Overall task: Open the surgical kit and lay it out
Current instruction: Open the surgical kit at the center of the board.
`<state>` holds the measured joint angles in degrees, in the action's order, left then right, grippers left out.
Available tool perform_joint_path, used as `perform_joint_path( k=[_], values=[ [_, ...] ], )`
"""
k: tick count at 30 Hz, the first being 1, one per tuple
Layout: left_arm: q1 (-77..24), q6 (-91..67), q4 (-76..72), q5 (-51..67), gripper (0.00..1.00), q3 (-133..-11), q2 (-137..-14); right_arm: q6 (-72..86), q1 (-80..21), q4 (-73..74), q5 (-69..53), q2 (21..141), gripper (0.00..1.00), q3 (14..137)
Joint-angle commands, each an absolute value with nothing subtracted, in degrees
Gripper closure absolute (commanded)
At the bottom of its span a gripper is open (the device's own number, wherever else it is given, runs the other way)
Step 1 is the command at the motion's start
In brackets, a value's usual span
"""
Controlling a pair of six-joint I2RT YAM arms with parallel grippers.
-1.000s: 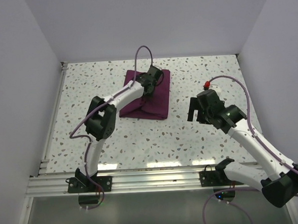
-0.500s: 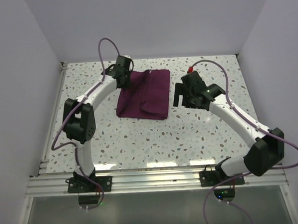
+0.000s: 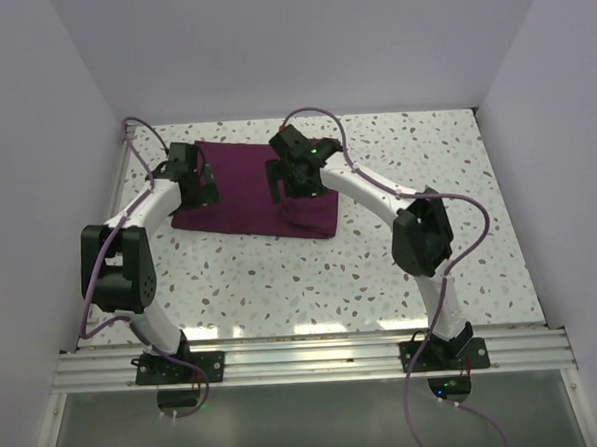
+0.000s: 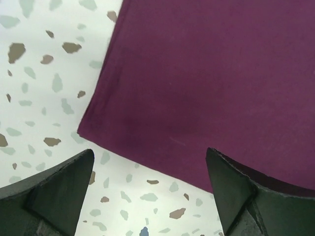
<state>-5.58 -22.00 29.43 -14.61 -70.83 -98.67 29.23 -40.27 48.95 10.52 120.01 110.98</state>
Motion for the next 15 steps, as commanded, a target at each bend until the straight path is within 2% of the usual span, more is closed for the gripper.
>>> perform_joint_path(
  k=[1,5,8,12,13,15],
  values=[
    [-5.7,-22.5,25.8,-13.5,0.00,-70.0,-97.4,27.7,-40.9,52.6,9.5,125.7,0.05,118.9],
    [-5.2,-22.6,25.3,-12.8,0.00,-69.4,-98.4,27.6,-41.7,54.8,9.4,133.1,0.11,125.2],
    [-4.4,-22.3,24.6,-11.6,0.00,-68.9,-99.6,27.6,-42.1,56.4,9.9,137.2,0.22,128.5],
    [-2.7,-22.4,23.9,-9.9,0.00,-68.5,-101.4,26.2,-42.1,57.5,9.6,140.3,0.54,130.7],
    [-2.4,-22.6,23.7,-9.7,0.01,-68.3,-102.2,25.8,-42.2,58.3,10.5,141.0,0.65,131.7],
    [-1.6,-22.9,23.2,-8.4,0.06,-67.5,-102.9,24.5,-41.8,61.1,10.9,142.8,0.79,134.9]
  ],
)
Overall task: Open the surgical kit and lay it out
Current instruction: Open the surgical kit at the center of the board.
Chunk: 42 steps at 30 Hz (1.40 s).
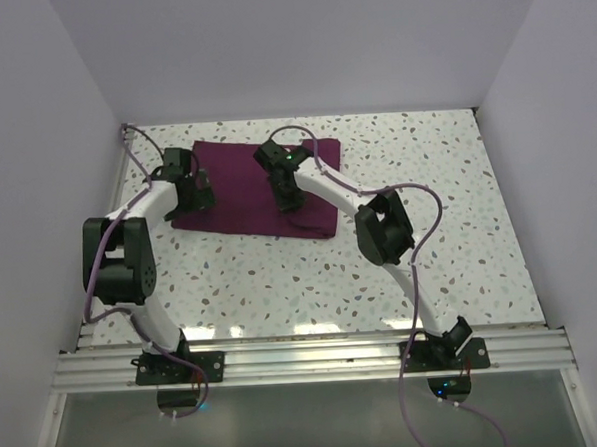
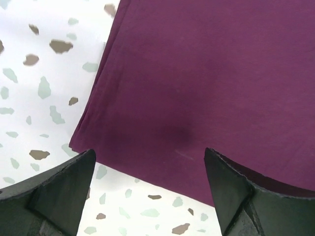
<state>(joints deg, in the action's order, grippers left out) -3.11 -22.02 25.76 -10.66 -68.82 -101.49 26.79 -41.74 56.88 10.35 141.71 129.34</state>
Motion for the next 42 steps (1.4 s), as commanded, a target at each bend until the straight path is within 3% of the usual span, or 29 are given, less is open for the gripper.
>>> perform_joint_path(
  k=[1,2,3,5,6,9,14,18,24,26,27,28,29,30,34,37,42],
  values=[
    [-1.4,-23.0,22.9,-8.0,0.10,-67.1,-103.8,24.3,-41.7,61.9,11.2,143.2,0.92,135.6],
    [-1.2,-23.0,22.6,-7.8,0.15,-66.9,-104.3,24.2,-41.4,63.2,11.4,143.2,0.99,136.0],
    [-1.1,-23.2,22.5,-7.5,0.31,-66.8,-104.8,24.2,-41.1,63.5,11.9,142.2,1.00,135.4],
    [-0.9,-23.4,22.2,-7.3,0.44,-66.4,-106.1,24.3,-40.4,63.0,15.0,139.8,1.00,133.5],
    [-0.7,-23.4,22.1,-7.2,0.58,-66.4,-106.4,24.6,-40.0,62.8,16.3,136.3,1.00,130.8],
    [-0.5,-23.5,22.1,-7.3,0.77,-66.7,-107.3,25.9,-37.0,61.2,22.0,129.7,1.00,122.0],
    [-0.5,-24.0,22.3,-6.5,1.00,-67.5,-108.2,28.6,-29.0,57.9,27.4,115.3,1.00,104.1],
    [-0.5,-24.6,23.2,-5.7,1.00,-67.7,-107.8,29.4,-24.3,56.2,30.1,111.0,1.00,92.3],
    [-0.7,-27.5,24.2,-0.9,1.00,-64.2,-103.7,30.9,-19.2,57.1,33.9,114.4,1.00,89.6],
    [-1.0,-28.8,24.6,1.3,1.00,-62.1,-102.6,31.9,-16.8,58.4,34.3,116.6,0.59,90.3],
    [-1.1,-29.1,24.5,2.1,0.94,-61.4,-101.2,32.1,-16.0,58.8,34.6,117.0,0.31,91.0],
    [-1.3,-29.4,24.7,2.8,0.81,-60.3,-100.5,32.3,-14.4,59.2,35.1,117.2,0.22,91.4],
    [-1.9,-29.8,24.7,3.6,0.28,-59.8,-99.8,33.0,-13.8,60.2,35.5,117.2,0.18,92.4],
    [-2.2,-29.9,24.6,4.0,0.01,-59.3,-98.1,33.0,-13.1,60.5,35.7,116.5,0.11,92.7],
    [-3.2,-30.1,25.3,4.0,0.00,-59.5,-93.9,32.5,-12.2,59.3,33.9,113.3,0.09,96.1],
    [-3.3,-30.0,26.5,3.4,0.00,-61.4,-91.6,30.0,-12.3,52.1,23.9,110.8,0.12,97.2],
    [-4.0,-29.2,28.2,3.1,0.00,-64.2,-89.6,31.1,-12.3,50.3,18.4,116.4,0.16,107.4]
  ],
)
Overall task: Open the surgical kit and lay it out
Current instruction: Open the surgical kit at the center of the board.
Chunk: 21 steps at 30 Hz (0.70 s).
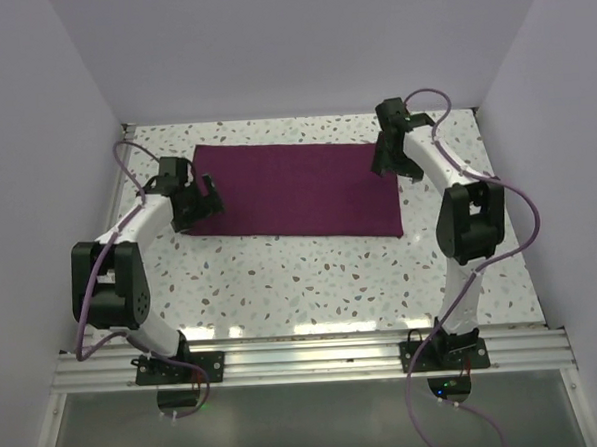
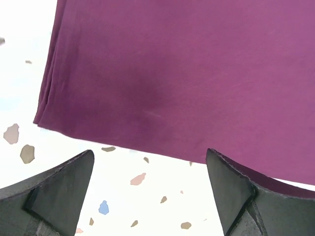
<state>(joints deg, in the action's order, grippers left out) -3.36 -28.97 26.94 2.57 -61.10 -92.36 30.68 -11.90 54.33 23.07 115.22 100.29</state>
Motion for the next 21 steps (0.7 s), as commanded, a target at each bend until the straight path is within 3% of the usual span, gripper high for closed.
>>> perform_joint_path(
  k=[1,9,21],
  values=[
    [-4.3,-28.9,28.3,2.9,0.00,-64.3,-89.0,31.3,-12.2,51.7,18.7,120.5,0.18,112.6],
    [-5.0,-28.7,30.0,2.7,0.00,-63.3,-86.8,34.4,-9.1,58.3,20.2,138.3,0.33,135.7],
    [-5.4,-28.7,31.4,0.6,0.00,-63.6,-86.6,35.3,-7.2,55.1,18.0,144.3,0.40,137.8]
  ],
)
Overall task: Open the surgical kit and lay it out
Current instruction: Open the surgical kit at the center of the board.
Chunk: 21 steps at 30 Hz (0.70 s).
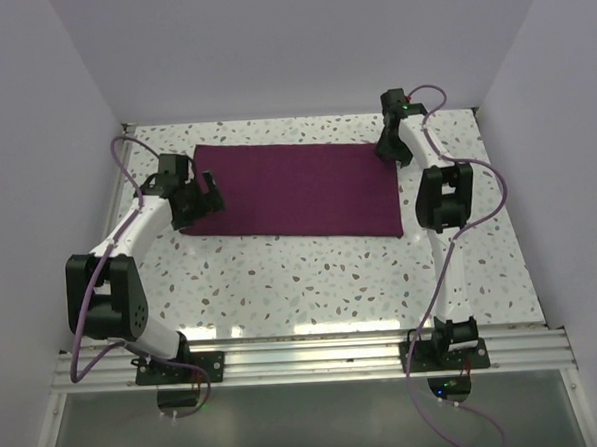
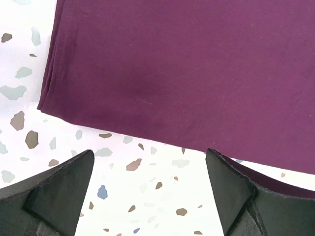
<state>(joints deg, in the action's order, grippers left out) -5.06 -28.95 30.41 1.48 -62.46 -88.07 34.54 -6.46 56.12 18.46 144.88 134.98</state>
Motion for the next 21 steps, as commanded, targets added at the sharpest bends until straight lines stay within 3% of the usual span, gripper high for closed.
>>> perform_joint_path(
  k=[1,16,21],
  values=[
    [-5.4,-28.7,31.4,0.6,0.00,-63.6,-86.7,35.3,-7.1,54.4,18.0,144.7,0.40,137.7],
    [-5.9,-27.2,34.1,-1.7,0.00,-64.3,-87.1,37.8,-5.4,52.0,18.7,148.7,0.47,136.9],
    [-5.9,-26.9,34.6,-1.8,0.00,-64.8,-87.3,37.8,-5.4,52.1,17.3,149.9,0.63,136.6]
  ],
)
